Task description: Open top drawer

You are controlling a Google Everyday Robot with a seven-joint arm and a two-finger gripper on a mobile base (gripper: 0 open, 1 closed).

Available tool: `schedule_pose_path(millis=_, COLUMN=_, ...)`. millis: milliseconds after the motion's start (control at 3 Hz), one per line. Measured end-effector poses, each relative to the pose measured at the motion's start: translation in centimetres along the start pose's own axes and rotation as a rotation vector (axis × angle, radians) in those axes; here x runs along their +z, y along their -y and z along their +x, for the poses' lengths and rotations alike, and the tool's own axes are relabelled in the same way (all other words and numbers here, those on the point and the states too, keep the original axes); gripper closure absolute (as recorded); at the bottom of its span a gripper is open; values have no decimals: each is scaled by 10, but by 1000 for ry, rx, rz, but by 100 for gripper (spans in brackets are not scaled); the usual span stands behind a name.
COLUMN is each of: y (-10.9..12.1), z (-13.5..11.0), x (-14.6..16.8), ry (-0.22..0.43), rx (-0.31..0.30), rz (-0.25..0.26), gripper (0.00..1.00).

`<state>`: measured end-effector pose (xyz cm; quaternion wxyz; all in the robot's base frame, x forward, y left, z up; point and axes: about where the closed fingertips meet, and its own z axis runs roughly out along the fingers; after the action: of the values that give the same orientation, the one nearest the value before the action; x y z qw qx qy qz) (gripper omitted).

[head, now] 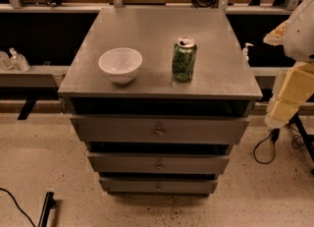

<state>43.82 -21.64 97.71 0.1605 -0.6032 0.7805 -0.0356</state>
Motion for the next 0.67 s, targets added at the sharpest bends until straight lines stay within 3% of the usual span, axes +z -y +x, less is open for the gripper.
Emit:
schedule_pose_path(millis=333, y=0, z=0, x=0, ry=0, rx=0, rz=0, gripper=0)
schedule_pose_path(millis=667, y=-9, z=-4, x=22, ry=32, rx=-14, rz=1, gripper=0)
